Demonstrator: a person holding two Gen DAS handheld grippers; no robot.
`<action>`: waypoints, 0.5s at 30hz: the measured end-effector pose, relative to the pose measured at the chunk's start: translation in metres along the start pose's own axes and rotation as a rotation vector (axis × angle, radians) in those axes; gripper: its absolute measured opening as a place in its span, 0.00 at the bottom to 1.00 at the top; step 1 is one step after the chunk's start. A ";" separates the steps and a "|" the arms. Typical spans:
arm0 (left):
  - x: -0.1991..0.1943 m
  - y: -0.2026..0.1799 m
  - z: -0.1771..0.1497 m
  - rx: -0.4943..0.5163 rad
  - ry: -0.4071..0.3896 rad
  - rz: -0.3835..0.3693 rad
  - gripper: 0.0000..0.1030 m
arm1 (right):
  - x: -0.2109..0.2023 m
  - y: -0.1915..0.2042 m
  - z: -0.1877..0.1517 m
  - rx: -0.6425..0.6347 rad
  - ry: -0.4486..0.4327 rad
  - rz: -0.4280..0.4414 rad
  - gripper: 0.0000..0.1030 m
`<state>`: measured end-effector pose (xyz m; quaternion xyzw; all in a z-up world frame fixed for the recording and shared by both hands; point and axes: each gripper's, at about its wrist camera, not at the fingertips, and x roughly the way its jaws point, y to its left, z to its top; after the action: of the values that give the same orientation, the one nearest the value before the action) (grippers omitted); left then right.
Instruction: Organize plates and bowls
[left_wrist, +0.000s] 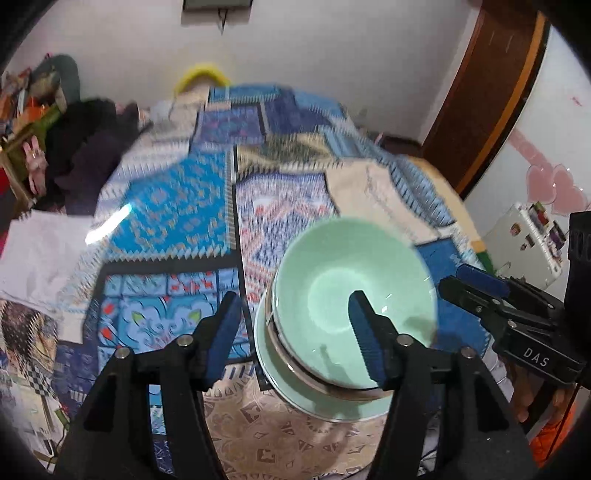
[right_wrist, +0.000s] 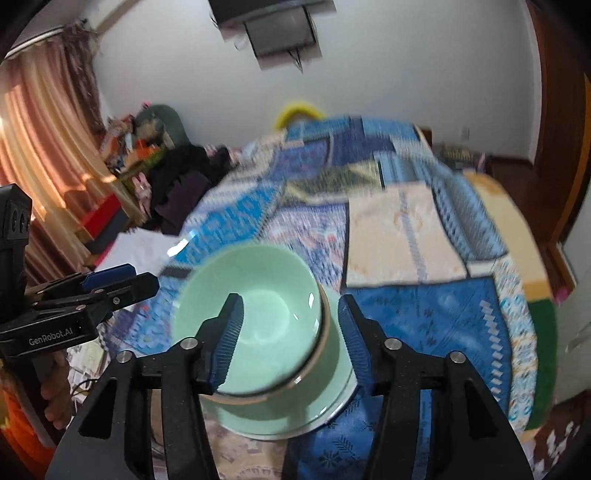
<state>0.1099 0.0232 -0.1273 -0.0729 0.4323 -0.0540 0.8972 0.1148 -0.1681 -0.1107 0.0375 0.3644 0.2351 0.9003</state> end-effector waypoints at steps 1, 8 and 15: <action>-0.011 -0.003 0.002 0.006 -0.030 0.000 0.59 | -0.007 0.003 0.002 -0.011 -0.022 0.001 0.50; -0.085 -0.022 0.007 0.049 -0.252 -0.005 0.63 | -0.062 0.023 0.016 -0.058 -0.195 0.028 0.51; -0.144 -0.037 0.001 0.070 -0.439 -0.007 0.77 | -0.101 0.036 0.015 -0.091 -0.332 0.044 0.66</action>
<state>0.0203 0.0096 -0.0097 -0.0531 0.2240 -0.0550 0.9716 0.0475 -0.1803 -0.0268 0.0433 0.1986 0.2617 0.9435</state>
